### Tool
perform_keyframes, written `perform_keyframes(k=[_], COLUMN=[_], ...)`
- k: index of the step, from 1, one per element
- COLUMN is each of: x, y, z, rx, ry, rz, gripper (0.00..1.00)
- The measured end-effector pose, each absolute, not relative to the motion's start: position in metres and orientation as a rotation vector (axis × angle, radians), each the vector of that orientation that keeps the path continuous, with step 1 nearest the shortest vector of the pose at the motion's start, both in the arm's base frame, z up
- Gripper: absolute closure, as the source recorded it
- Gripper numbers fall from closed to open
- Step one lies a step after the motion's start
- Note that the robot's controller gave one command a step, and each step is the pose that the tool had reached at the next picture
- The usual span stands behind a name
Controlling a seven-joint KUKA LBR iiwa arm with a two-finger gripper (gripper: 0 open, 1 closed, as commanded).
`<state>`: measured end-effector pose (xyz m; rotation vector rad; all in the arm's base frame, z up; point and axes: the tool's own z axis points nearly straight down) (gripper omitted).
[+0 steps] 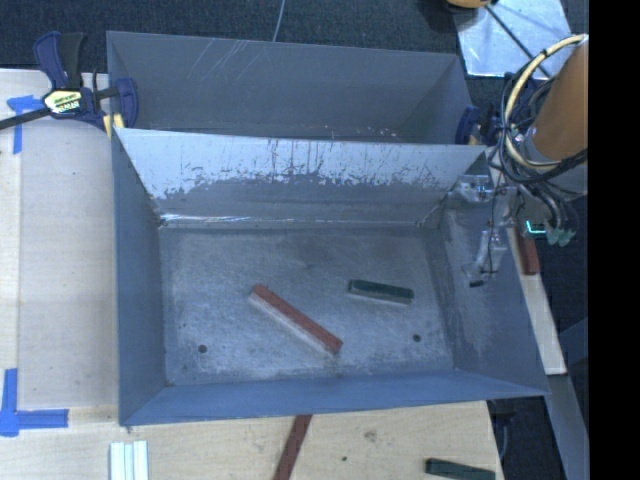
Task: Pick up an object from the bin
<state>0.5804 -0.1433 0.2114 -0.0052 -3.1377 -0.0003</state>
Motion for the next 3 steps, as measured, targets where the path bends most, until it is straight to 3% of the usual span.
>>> perform_keyframes(k=[1,2,3], x=[0.581,0.582,0.572], y=[-0.143,-0.126,-0.108], z=[0.216,0.167,0.091], rx=[-0.001,-0.010,-0.005], ry=[-3.144,-3.152,-3.149], rz=[0.001,0.005,0.003], gripper=[0.00,0.00,0.00])
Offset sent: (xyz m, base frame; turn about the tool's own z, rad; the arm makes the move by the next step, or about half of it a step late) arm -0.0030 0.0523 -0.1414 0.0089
